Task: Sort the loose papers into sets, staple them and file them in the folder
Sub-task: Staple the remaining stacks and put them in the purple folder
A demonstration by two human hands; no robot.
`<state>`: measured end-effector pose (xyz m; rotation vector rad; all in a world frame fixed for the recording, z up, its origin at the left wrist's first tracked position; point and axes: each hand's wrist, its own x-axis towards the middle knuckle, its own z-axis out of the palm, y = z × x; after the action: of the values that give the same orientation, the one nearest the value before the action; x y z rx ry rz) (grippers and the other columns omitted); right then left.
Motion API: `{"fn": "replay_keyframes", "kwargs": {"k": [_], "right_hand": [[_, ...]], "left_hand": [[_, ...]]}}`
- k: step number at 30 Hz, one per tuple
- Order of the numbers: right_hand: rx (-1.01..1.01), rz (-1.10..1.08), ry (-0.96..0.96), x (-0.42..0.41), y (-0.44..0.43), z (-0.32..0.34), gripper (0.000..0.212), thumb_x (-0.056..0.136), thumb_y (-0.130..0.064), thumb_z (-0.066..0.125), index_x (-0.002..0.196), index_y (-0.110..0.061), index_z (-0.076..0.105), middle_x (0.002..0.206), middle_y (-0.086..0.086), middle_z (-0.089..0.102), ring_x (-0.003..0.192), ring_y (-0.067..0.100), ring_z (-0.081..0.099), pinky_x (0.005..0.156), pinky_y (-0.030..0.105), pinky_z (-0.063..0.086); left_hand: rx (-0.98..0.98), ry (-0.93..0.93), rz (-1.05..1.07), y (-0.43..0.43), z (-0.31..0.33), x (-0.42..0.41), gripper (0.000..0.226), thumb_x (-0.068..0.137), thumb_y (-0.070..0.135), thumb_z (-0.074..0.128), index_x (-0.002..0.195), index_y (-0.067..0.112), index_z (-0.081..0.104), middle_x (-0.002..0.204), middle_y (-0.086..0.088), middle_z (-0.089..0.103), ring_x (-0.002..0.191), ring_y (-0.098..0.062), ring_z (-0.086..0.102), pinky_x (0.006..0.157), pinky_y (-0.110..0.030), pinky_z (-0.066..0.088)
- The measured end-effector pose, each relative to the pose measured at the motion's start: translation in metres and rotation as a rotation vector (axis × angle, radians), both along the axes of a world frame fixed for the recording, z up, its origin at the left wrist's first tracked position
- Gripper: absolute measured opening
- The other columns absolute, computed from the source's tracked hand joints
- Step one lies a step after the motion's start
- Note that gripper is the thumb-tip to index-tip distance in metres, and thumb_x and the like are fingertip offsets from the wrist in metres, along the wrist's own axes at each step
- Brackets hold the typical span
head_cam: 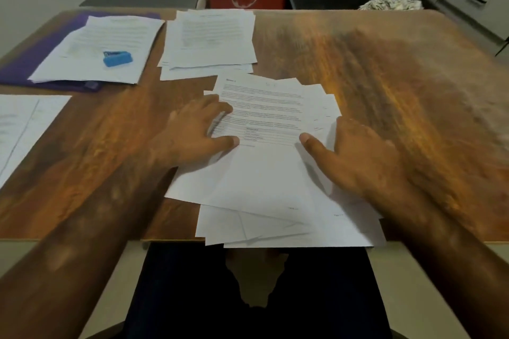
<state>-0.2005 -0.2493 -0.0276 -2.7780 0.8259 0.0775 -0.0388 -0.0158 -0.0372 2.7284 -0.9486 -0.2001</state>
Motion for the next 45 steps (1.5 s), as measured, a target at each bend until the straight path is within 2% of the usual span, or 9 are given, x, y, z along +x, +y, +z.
{"fn": "replay_keyframes", "kwargs": {"k": [6, 11, 17, 28, 32, 36, 40, 42, 45], "right_hand": [[0.046, 0.082, -0.118, -0.002, 0.022, -0.013, 0.084, 0.089, -0.075, 0.044, 0.15, -0.019, 0.037, 0.146, 0.006, 0.054, 0.133, 0.029, 0.052, 0.108, 0.05, 0.045], [0.099, 0.152, -0.181, -0.004, 0.015, -0.01, 0.055, 0.094, -0.059, 0.058, 0.136, -0.025, 0.048, 0.138, -0.001, 0.057, 0.121, 0.019, 0.055, 0.09, 0.03, 0.041], [-0.103, 0.129, -0.05, -0.001, 0.027, -0.018, 0.074, 0.088, -0.073, 0.027, 0.141, -0.024, 0.045, 0.152, 0.003, 0.048, 0.139, 0.027, 0.044, 0.11, 0.05, 0.042], [-0.108, 0.13, -0.094, 0.028, 0.005, -0.007, 0.083, 0.093, -0.076, 0.033, 0.155, -0.021, 0.036, 0.165, 0.002, 0.033, 0.15, 0.028, 0.032, 0.116, 0.052, 0.032], [-0.129, 0.112, -0.106, 0.033, 0.013, -0.024, 0.088, 0.09, -0.073, 0.015, 0.157, -0.019, 0.034, 0.168, 0.003, 0.03, 0.154, 0.025, 0.026, 0.121, 0.052, 0.028], [-0.173, 0.159, -0.169, 0.03, 0.013, -0.031, 0.069, 0.1, -0.064, 0.02, 0.16, -0.032, 0.034, 0.17, 0.003, 0.027, 0.157, 0.027, 0.02, 0.123, 0.054, 0.022], [-0.26, 0.29, -0.381, 0.021, 0.021, -0.027, 0.057, 0.101, -0.043, 0.047, 0.157, -0.037, 0.039, 0.155, 0.003, 0.05, 0.142, 0.026, 0.044, 0.108, 0.046, 0.033], [-0.241, 0.403, -0.498, 0.018, 0.025, -0.024, 0.068, 0.096, -0.028, 0.061, 0.159, -0.034, 0.038, 0.136, 0.0, 0.064, 0.118, 0.026, 0.059, 0.095, 0.043, 0.04], [-0.114, 0.616, -0.592, 0.014, 0.031, -0.015, 0.091, 0.086, -0.008, 0.069, 0.163, -0.028, 0.024, 0.112, 0.003, 0.072, 0.085, 0.027, 0.063, 0.072, 0.037, 0.051]], "left_hand": [[-0.041, -0.04, 0.018, -0.013, -0.015, -0.02, 0.08, 0.085, 0.077, 0.038, 0.153, 0.037, 0.036, 0.167, 0.007, 0.024, 0.155, -0.023, 0.019, 0.124, -0.057, 0.01], [-0.1, -0.003, 0.037, 0.002, -0.014, -0.02, 0.073, 0.091, 0.071, 0.04, 0.153, 0.032, 0.038, 0.166, 0.007, 0.026, 0.153, -0.017, 0.022, 0.125, -0.053, 0.016], [-0.143, -0.113, 0.047, 0.002, -0.027, -0.029, 0.073, 0.09, 0.074, 0.041, 0.15, 0.032, 0.04, 0.165, 0.005, 0.03, 0.152, -0.017, 0.023, 0.124, -0.048, 0.015], [-0.17, -0.175, 0.061, 0.002, -0.032, -0.029, 0.065, 0.091, 0.076, 0.047, 0.141, 0.035, 0.047, 0.157, 0.009, 0.04, 0.148, -0.016, 0.03, 0.121, -0.047, 0.018], [-0.153, -0.174, 0.068, 0.002, -0.031, -0.029, 0.069, 0.09, 0.08, 0.04, 0.143, 0.037, 0.044, 0.159, 0.01, 0.037, 0.148, -0.014, 0.029, 0.121, -0.046, 0.017], [-0.136, -0.152, 0.071, 0.002, -0.028, -0.03, 0.074, 0.088, 0.082, 0.034, 0.147, 0.038, 0.042, 0.164, 0.012, 0.031, 0.15, -0.012, 0.025, 0.123, -0.046, 0.013], [-0.152, -0.147, 0.078, 0.001, -0.028, -0.031, 0.068, 0.09, 0.081, 0.038, 0.146, 0.041, 0.043, 0.164, 0.009, 0.029, 0.151, -0.015, 0.023, 0.122, -0.051, 0.014], [-0.178, -0.152, 0.086, 0.001, -0.027, -0.031, 0.065, 0.089, 0.08, 0.042, 0.142, 0.043, 0.044, 0.16, 0.007, 0.033, 0.149, -0.019, 0.028, 0.12, -0.054, 0.021], [-0.299, -0.114, 0.081, 0.003, -0.025, -0.03, 0.064, 0.086, 0.072, 0.055, 0.138, 0.035, 0.049, 0.146, 0.008, 0.047, 0.137, -0.015, 0.043, 0.112, -0.051, 0.04]]}}
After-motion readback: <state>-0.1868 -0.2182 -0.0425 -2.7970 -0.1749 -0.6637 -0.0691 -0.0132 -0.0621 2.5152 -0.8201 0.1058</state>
